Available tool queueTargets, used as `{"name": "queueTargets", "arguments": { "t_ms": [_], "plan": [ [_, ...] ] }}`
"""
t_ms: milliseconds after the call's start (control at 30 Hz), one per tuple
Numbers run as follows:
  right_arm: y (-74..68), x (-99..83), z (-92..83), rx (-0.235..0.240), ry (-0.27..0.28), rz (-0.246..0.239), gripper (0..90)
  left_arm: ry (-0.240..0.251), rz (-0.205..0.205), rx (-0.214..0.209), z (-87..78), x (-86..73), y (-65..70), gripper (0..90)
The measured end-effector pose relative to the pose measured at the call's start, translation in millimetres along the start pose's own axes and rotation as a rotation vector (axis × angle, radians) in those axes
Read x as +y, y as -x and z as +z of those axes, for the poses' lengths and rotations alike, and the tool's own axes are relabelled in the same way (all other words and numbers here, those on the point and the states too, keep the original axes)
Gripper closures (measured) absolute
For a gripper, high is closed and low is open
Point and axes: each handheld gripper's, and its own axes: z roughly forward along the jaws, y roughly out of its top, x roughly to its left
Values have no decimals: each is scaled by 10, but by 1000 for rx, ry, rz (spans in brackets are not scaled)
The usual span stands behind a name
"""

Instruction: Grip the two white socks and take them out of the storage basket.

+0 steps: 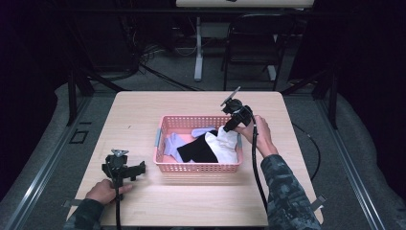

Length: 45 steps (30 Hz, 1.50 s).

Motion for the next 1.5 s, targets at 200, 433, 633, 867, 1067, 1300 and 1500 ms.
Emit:
{"name": "queueTargets", "arguments": {
  "t_ms": [200, 433, 633, 867, 1067, 1300, 1500],
  "plan": [
    [-3, 37, 124, 0, -47, 1, 451, -2, 1, -2, -2, 0, -2, 0],
    [-31, 35, 170, 13, -101, -3, 648, -2, 3, -3, -3, 0, -3, 0],
    [-79, 30, 74, 16, -80, -6, 838, 0, 3, -3, -3, -4, -5, 0],
    [-117, 30, -120, 16, -26, 1, 851, -1, 3, -3, -3, -4, -5, 0],
    [-203, 62, -313, 7, 27, -13, 852, -2, 4, -5, -6, -4, -7, 0],
    [-238, 72, -483, 6, 51, -30, 852, -2, 4, -5, -6, -4, -7, 0],
    [-242, 58, -626, 14, 92, -18, 852, -2, 4, -5, -5, -4, -7, 0]
  ]
}}
